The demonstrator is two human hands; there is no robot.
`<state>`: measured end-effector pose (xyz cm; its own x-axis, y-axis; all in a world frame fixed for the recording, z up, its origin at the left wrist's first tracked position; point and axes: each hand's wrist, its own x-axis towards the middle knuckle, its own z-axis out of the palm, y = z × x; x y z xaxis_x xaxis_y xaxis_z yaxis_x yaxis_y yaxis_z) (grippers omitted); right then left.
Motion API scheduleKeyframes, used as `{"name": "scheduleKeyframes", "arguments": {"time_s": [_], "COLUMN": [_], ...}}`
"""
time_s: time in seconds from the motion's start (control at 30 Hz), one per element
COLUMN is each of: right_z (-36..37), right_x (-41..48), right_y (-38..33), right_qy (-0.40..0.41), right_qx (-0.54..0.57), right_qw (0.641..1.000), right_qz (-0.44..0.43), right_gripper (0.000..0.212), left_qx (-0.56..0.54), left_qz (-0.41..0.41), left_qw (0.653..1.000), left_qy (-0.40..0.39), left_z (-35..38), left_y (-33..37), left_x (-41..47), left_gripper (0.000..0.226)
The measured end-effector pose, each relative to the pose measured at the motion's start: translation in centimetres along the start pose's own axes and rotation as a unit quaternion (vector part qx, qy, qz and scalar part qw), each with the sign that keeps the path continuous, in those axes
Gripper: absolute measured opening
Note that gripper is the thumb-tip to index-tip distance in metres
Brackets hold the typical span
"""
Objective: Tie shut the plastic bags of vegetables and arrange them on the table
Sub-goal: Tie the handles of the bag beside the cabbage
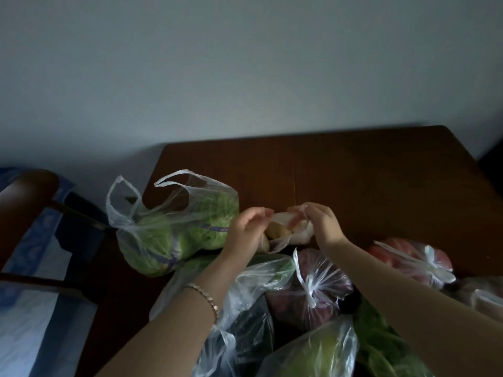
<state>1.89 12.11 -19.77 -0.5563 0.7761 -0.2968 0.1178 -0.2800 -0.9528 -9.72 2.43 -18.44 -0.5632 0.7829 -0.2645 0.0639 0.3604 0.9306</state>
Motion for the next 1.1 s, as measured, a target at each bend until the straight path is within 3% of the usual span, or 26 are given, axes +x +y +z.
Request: {"name": "scheduleKeyframes", "arguments": {"time_s": [0.1,0.17,0.3,0.4,0.5,0.57,0.67,0.83,0.97,1.1], "right_z": [0.6,0.8,1.5,1.8,1.8,2.0,1.7,1.1,1.2,1.4], "right_x": [1.5,2.7,3.5,2.9,2.2,1.9,1.4,0.6,0.3,0.9], "right_y": [0.5,0.9,2.1,2.8,2.8,2.5,2.2,2.4,2.8,3.3], "right_qy": [0.014,0.036,0.013,0.014,-0.005,-0.028,-0.058,-0.104,-0.072,-0.014], "right_qx": [0.042,0.023,-0.033,-0.058,-0.025,0.01,0.052,-0.024,-0.073,-0.132], "right_qw": [0.998,0.992,0.978,0.985,0.991,0.991,0.99,0.994,0.994,0.991], "right_qz": [0.054,0.12,0.204,0.159,0.134,0.13,0.115,0.009,-0.043,-0.015], "right_gripper": [0.043,0.039,0.024,0.022,0.02,0.021,0.02,0.018,0.019,0.007], "left_qx": [0.041,0.064,0.012,-0.066,-0.123,-0.143,-0.133,-0.067,-0.061,-0.037], "left_qz": [0.062,0.082,0.042,-0.039,-0.141,-0.177,-0.184,-0.152,-0.125,-0.104], "left_qw": [0.997,0.995,0.999,0.997,0.982,0.974,0.974,0.985,0.987,0.993], "left_qy": [-0.012,0.0,0.018,0.032,0.029,0.016,0.018,0.046,0.076,0.03], "left_z": [0.5,0.7,1.0,1.3,1.5,1.6,1.5,1.7,2.1,1.9], "left_y": [-1.6,-2.4,-3.1,-2.9,-2.7,-2.9,-2.9,-2.9,-2.7,-2.6], "left_x": [0.5,1.0,1.8,2.2,2.6,3.0,3.1,2.7,2.5,2.2], "left_gripper": [0.02,0.023,0.016,0.012,0.037,0.042,0.022,0.006,0.019,0.02]}}
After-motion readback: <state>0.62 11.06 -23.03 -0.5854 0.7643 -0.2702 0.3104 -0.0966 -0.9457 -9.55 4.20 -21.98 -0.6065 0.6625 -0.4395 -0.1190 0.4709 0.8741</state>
